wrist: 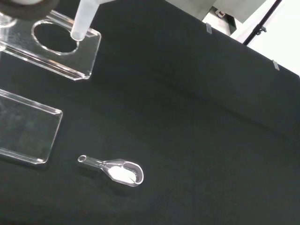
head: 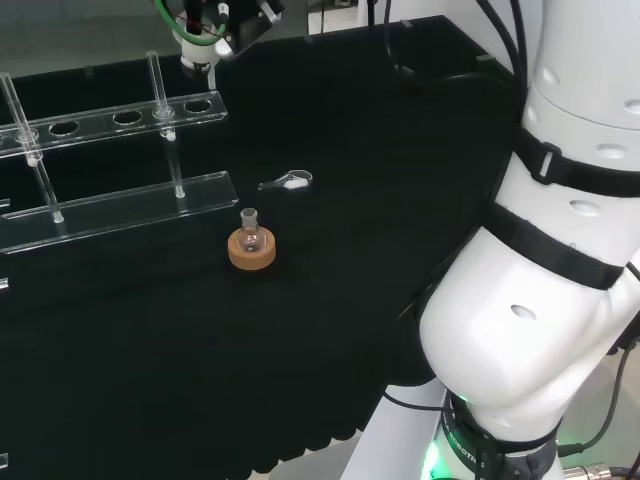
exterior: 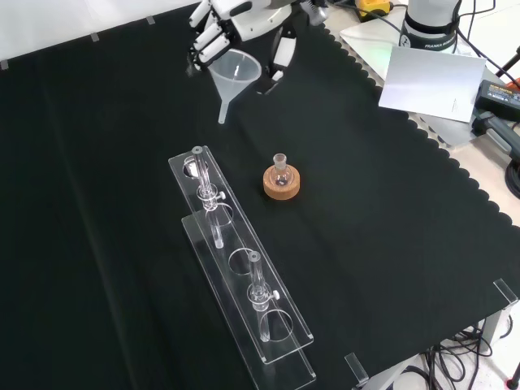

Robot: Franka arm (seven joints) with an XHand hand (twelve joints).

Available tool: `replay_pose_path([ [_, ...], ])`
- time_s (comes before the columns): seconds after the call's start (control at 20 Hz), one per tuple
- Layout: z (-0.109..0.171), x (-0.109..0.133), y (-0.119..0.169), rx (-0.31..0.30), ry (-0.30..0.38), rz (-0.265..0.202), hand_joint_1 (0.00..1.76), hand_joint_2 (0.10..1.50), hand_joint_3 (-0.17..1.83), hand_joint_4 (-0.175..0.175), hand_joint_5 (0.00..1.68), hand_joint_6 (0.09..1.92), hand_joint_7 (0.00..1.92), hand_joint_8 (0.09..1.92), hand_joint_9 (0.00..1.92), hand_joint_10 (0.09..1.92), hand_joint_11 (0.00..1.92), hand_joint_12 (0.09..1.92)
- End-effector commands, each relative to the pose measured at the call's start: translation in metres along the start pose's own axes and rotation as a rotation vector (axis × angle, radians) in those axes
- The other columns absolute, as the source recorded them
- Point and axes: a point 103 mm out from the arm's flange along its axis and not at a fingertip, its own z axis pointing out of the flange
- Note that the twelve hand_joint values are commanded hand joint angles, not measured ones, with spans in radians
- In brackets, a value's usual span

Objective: Place the funnel on the round-bottom flask.

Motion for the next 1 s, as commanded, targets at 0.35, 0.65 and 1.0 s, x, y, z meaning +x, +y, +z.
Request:
replay_pose_path([
  [0.35, 0.047, 0.001, -0.076, 0.095, -0.074, 0.061, 0.77, 0.74, 0.52, 0.001, 0.63, 0.6, 0.7, 0.69, 1.11, 0.44, 0.7, 1.24],
  [0.65, 0.058, 0.015, -0.087, 0.105, -0.075, 0.045, 0.76, 0.74, 0.53, 0.001, 0.62, 0.6, 0.7, 0.69, 1.1, 0.45, 0.7, 1.24],
  [1.0, 0.079, 0.035, -0.089, 0.132, -0.089, 0.024, 0.76, 0.74, 0.53, 0.001, 0.62, 0.61, 0.7, 0.69, 1.1, 0.45, 0.7, 1.24],
])
